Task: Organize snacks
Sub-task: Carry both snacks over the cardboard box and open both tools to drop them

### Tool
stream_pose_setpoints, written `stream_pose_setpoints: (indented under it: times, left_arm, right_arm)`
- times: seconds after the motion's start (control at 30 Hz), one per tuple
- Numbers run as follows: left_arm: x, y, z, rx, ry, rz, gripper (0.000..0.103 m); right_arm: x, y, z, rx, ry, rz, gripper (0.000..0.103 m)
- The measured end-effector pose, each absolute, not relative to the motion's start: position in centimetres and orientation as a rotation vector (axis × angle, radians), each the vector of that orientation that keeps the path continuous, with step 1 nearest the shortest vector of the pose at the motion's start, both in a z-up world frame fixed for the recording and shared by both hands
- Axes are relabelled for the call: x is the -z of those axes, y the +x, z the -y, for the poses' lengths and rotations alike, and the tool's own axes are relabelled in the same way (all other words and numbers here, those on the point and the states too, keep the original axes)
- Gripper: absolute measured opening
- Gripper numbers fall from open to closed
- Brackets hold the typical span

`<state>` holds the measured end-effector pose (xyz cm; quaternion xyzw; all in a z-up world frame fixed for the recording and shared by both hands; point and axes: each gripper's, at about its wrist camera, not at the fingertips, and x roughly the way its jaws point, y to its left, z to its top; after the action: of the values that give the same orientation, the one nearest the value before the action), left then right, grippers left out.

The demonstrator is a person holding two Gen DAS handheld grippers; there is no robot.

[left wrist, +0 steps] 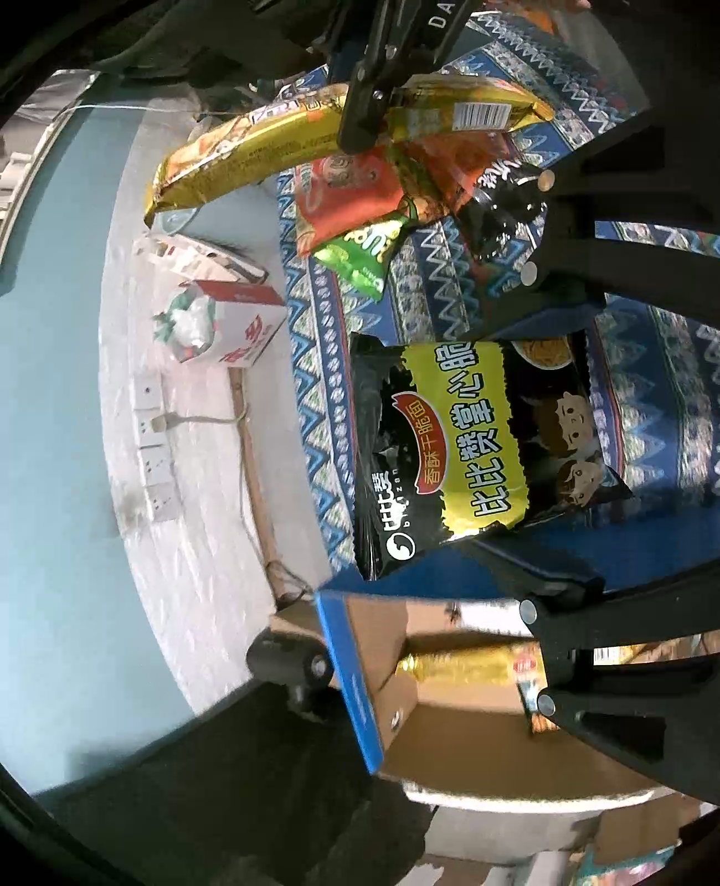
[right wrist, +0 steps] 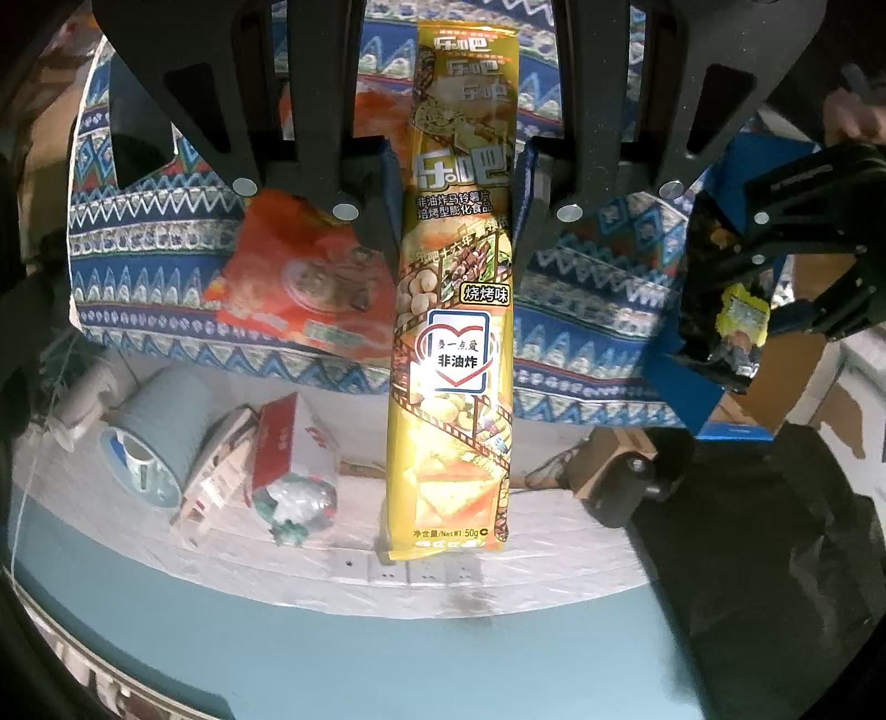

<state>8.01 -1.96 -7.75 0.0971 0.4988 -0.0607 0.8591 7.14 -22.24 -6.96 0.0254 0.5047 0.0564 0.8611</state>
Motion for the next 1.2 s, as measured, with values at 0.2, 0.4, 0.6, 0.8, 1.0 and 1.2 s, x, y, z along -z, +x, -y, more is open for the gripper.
stream_pose_setpoints:
  times: [0.2,0.4,0.6,0.8,1.0,1.2]
  left_arm:
    - [6.1,7.0,-0.1,0.106,0.208,-1.006,0.064]
    - [5.2,6.3,-2.3,0.089,0.187,-0.987,0.064]
    - [4.8,5.7,-4.9,0.068,0.150,-0.985,0.064]
    - [5.1,5.7,-7.8,0.031,0.117,-0.992,0.064]
    - [5.6,5.4,-11.1,-0.017,0.082,-1.004,0.064]
    - [6.1,4.9,-14.4,-0.062,0.044,-1.015,0.064]
  right_arm:
    - [5.9,7.4,19.7,-0.162,0.044,-1.045,0.029]
    - [5.1,7.7,16.8,-0.212,0.035,-1.037,0.029]
    - [4.5,8.2,13.6,-0.264,0.018,-1.033,0.029]
    - [4.2,9.3,10.6,-0.305,0.004,-1.034,0.029]
    - [4.1,10.3,7.4,-0.347,-0.014,-1.036,0.029]
    - [4.6,11.5,4.4,-0.390,-0.026,-1.052,0.029]
